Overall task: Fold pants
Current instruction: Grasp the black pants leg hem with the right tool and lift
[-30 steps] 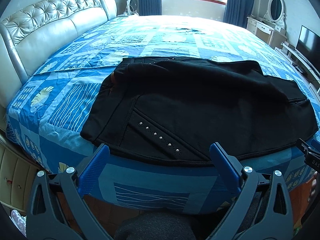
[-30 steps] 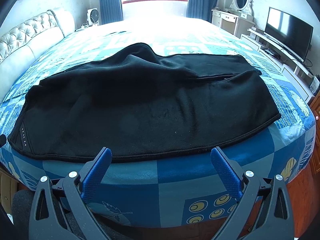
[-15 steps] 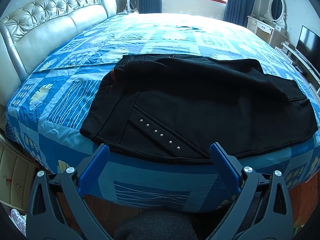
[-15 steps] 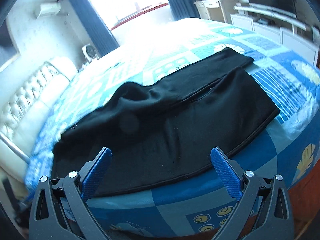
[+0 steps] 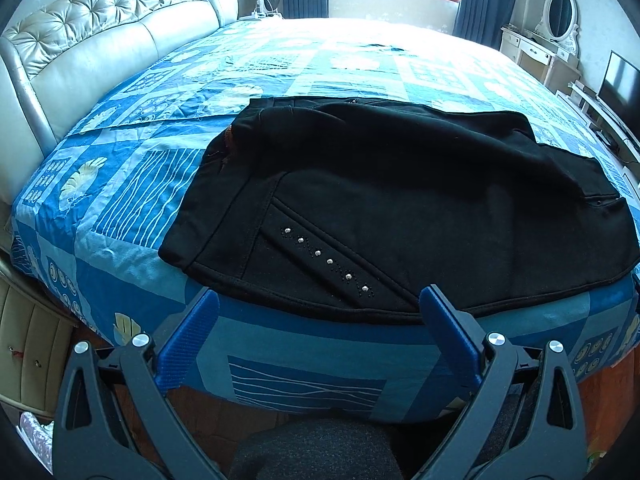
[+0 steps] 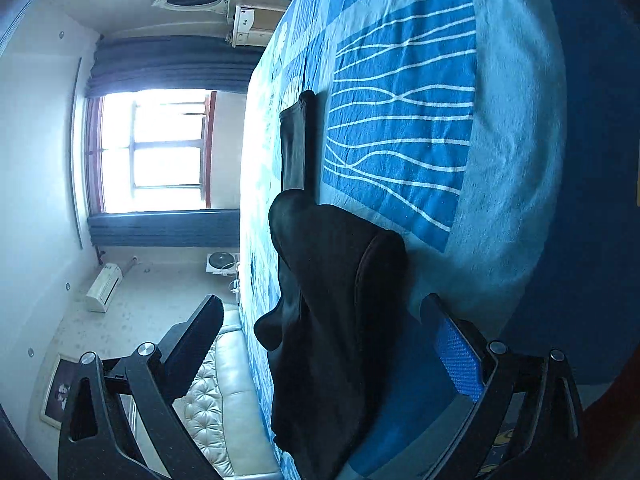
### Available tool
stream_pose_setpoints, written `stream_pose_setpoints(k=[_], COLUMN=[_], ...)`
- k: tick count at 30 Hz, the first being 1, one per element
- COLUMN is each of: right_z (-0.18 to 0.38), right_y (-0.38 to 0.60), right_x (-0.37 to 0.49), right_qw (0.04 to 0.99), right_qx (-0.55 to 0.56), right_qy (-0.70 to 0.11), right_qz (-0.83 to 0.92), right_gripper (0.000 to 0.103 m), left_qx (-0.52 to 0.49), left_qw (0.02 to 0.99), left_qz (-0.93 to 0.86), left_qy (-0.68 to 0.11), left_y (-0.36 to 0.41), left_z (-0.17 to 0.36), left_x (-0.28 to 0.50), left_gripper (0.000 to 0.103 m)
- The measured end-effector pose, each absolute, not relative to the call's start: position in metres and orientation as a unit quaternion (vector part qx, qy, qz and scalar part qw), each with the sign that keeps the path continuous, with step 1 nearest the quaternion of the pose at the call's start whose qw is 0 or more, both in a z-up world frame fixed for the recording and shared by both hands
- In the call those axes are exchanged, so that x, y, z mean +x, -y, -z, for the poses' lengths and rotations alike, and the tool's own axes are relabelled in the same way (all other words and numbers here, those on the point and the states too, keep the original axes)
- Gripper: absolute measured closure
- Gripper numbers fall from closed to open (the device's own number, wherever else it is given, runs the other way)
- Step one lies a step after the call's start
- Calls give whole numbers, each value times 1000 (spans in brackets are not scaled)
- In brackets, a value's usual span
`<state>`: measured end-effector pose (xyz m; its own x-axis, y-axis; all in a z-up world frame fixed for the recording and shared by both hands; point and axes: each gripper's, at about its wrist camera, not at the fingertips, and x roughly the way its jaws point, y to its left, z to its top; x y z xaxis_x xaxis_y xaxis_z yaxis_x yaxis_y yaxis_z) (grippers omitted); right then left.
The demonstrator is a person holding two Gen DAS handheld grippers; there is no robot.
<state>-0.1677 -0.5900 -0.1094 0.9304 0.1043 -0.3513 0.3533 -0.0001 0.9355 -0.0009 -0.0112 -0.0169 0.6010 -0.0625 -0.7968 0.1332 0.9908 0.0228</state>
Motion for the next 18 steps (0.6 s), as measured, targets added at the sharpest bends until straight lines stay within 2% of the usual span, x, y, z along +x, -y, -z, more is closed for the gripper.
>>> stream_pose_setpoints(k=[2,3,4,8,11,13,14,16,18], right_z=[110,107,105,118,126,127,124,106,77], right_y=[596,598,597,602,608,616,619,622,622], right_x=[-164,-159,-152,-134,-133,-131,-131,-137,-136], right_qw=[692,694,694,672,658,660,663,693,747], right_qx=[704,703,703,721,737,734,732,704,638], right_qy=[-146,-142,-147,-160,-143,-137,-130,-121,-141], right_qz=[69,56,49,58,66,79,84,99,124], right_gripper=[9,21,27,38,54,70,73,88,92], left_qx=[38,36,35,36,37,35,35,36,36], left_qw=[891,889,888,886,884,883,882,881,880], left_qz=[55,56,56,56,56,55,56,55,56], left_qy=[-450,-453,-456,-460,-462,-465,-466,-468,-469], left_y=[11,10,10,10,10,9,9,9,9], left_z=[20,22,24,27,29,30,31,32,33], left_x=[0,1,1,2,2,3,3,3,3], left_gripper=[3,3,3,3,3,3,3,3,3])
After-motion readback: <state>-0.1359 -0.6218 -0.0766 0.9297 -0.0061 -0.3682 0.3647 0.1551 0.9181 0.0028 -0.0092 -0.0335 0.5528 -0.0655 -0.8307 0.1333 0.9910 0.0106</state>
